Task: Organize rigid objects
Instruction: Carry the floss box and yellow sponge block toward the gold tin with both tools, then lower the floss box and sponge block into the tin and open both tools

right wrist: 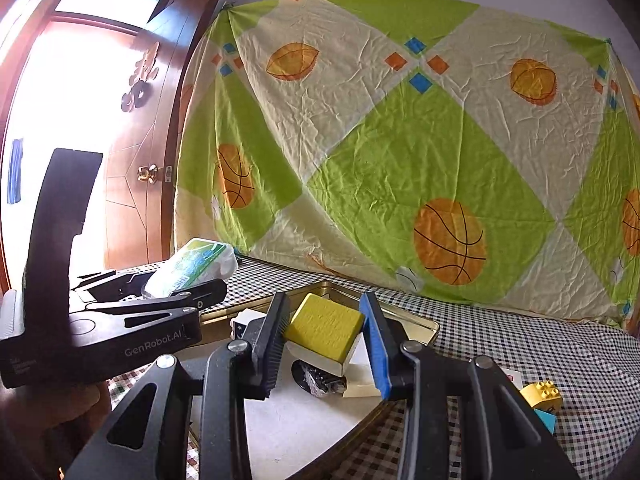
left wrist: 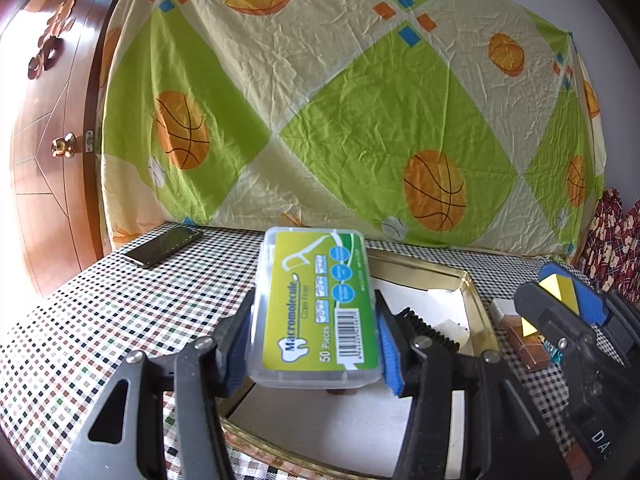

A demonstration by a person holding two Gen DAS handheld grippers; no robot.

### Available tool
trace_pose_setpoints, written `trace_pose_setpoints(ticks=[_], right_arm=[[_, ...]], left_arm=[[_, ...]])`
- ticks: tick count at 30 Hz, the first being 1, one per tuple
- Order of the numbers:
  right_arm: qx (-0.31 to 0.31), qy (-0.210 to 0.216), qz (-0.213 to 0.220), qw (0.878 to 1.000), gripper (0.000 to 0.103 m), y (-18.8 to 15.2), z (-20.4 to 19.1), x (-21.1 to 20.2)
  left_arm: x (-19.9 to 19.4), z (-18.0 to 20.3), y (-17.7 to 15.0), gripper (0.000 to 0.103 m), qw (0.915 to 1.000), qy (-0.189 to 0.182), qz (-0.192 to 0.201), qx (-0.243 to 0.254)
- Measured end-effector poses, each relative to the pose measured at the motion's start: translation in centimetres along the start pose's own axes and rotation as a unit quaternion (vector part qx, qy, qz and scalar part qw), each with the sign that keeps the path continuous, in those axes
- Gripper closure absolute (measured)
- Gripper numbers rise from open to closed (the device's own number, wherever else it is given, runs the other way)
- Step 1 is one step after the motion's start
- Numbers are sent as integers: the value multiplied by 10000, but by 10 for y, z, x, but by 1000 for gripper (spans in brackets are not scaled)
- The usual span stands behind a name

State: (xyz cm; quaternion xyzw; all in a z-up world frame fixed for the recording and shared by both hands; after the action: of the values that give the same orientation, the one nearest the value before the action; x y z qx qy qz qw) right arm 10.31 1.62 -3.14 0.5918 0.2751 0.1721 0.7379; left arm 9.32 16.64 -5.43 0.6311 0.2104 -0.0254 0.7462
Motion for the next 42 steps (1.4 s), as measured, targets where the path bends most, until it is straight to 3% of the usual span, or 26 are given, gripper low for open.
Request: trace_pose_setpoints(ticks=[10, 17, 26, 35, 37, 38, 39, 40, 42], right_arm=[[339, 67, -401, 9986, 64, 9, 23, 28], [587, 223, -1054, 9924, 64, 5, 33, 64], [747, 51, -1760, 9815, 64, -10, 46, 98], [828, 147, -2121, 9736, 64, -25, 45, 112], [823, 213, -2078, 9745, 56, -26, 44, 111], [821, 253, -2029, 9754, 41, -26, 43, 110], [824, 244, -1979, 9764, 31, -25, 43, 107], [833, 209, -1930, 9774, 29, -25, 44, 105], [885, 203, -1865, 9782, 29, -24, 47, 99]], left_arm=[[22, 7, 3, 50, 9987, -112, -422, 276], [36, 22, 1, 50, 9940, -376, -900, 504], [57, 39, -8, 50, 9846, -438, -1413, 933], [74, 35, -11, 49, 9795, -76, -1616, 1202], [76, 33, -13, 42, 9787, -27, -1676, 1187], [75, 32, -13, 37, 9791, 6, -1658, 1179], [73, 30, -13, 26, 9798, 43, -1622, 1168], [71, 30, -12, 15, 9806, 78, -1576, 1164], [65, 31, -10, 7, 9828, 75, -1464, 1120]])
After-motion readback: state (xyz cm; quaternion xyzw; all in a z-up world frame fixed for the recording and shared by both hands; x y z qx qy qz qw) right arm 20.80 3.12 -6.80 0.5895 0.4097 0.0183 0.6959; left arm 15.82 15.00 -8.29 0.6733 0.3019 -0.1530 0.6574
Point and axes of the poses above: each gripper's, at about its wrist camera, not at the fingertips, and x roughly the way its jaws point, z to its right, y to its top, the point moved 5 cm from there along x, roughly the way its jaws point
